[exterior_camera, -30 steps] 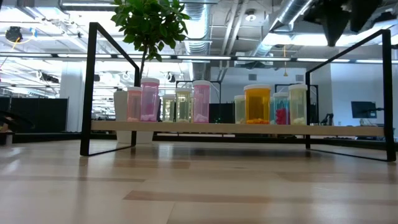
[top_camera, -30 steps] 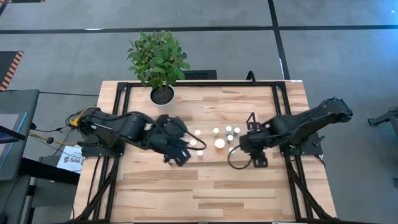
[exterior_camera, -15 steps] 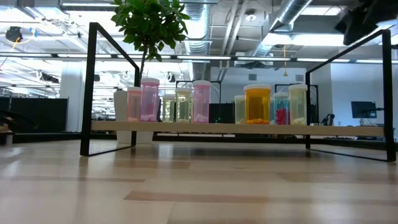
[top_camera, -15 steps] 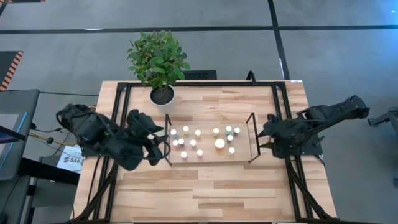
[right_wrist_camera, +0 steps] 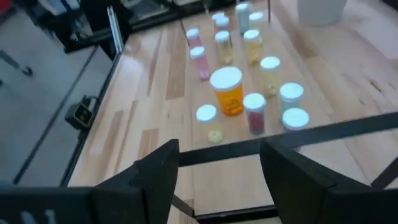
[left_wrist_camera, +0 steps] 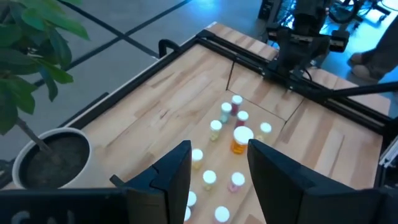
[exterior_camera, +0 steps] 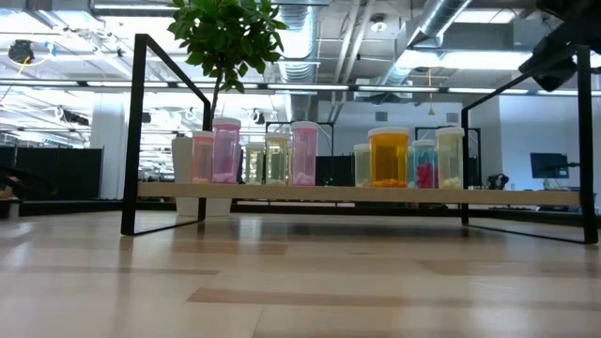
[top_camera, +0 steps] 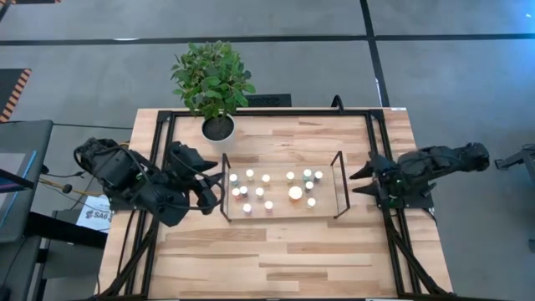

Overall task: Pick and place medicine bottles onto shelf by color
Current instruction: Return to Home Position

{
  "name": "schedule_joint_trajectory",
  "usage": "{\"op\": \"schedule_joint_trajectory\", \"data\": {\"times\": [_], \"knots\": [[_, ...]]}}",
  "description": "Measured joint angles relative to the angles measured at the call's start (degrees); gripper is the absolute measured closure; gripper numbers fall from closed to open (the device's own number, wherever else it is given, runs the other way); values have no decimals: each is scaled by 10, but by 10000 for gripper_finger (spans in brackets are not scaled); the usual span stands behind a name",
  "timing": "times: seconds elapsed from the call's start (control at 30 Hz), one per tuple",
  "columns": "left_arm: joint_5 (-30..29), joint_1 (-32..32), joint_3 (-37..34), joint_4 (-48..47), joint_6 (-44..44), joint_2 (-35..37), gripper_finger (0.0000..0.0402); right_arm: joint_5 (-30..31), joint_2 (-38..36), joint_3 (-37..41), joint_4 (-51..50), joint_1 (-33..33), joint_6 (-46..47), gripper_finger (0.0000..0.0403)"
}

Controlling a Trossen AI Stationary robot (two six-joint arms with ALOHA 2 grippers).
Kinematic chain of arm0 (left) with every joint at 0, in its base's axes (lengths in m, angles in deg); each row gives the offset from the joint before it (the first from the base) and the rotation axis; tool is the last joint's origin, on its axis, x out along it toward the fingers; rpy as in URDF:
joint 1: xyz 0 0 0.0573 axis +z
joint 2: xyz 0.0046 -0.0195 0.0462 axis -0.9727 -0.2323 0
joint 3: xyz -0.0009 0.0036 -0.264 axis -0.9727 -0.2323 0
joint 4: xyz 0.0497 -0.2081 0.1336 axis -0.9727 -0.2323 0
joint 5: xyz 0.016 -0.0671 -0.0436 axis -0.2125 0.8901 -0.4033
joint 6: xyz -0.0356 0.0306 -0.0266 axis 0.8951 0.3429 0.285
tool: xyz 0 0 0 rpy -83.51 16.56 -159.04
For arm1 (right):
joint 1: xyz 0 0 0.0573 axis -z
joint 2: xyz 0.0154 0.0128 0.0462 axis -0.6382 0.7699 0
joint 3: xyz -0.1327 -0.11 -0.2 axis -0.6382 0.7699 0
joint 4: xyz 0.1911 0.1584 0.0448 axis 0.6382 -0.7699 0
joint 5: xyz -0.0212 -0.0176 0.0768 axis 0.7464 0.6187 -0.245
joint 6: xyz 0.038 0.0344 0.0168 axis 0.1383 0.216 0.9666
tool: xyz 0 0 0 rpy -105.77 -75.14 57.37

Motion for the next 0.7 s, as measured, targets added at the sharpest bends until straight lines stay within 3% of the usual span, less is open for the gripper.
{"op": "schedule_joint_trajectory", "data": {"times": [0.47, 0.7], "knots": [[0, 26, 0, 0, 25, 0, 257, 72, -127, 7, 19, 30, 6, 158], [0, 35, 0, 0, 25, -4, 257, 103, -130, 58, 138, 33, -14, 158]]}}
